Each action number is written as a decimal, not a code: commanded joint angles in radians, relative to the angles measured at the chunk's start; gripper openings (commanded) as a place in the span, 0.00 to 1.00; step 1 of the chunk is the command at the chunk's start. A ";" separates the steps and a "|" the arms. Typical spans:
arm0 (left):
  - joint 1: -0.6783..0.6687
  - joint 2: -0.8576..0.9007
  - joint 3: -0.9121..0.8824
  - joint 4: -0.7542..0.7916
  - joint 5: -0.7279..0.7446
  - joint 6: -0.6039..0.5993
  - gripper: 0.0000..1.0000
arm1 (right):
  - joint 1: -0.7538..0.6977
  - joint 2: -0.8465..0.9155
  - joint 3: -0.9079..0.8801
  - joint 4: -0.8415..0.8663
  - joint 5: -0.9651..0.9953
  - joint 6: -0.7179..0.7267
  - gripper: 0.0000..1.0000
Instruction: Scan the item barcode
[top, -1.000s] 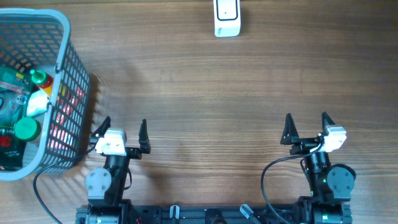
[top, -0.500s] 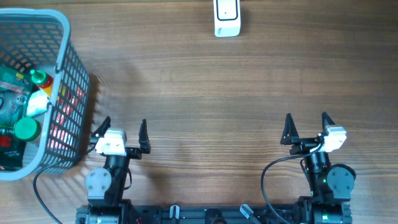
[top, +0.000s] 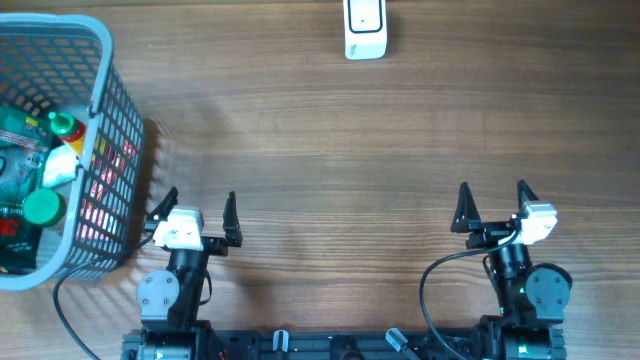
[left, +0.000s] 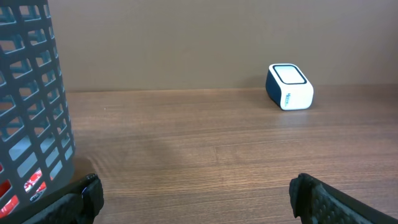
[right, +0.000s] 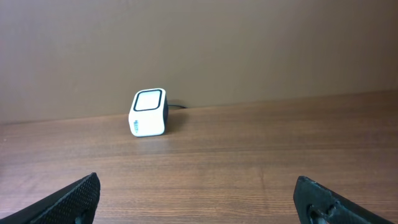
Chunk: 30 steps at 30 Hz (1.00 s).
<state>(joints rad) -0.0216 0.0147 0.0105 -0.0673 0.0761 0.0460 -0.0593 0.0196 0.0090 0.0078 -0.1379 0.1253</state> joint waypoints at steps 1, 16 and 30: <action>-0.006 0.002 -0.005 0.009 0.069 -0.010 1.00 | 0.006 0.003 -0.003 0.001 -0.006 -0.018 1.00; -0.006 0.002 0.079 0.256 0.293 -0.298 1.00 | 0.006 0.003 -0.003 0.000 -0.006 -0.018 1.00; -0.006 0.264 0.534 0.107 0.290 -0.294 1.00 | 0.006 0.003 -0.003 0.001 -0.006 -0.018 1.00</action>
<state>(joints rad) -0.0216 0.1490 0.4145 0.0895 0.3599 -0.2314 -0.0593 0.0204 0.0090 0.0078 -0.1383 0.1253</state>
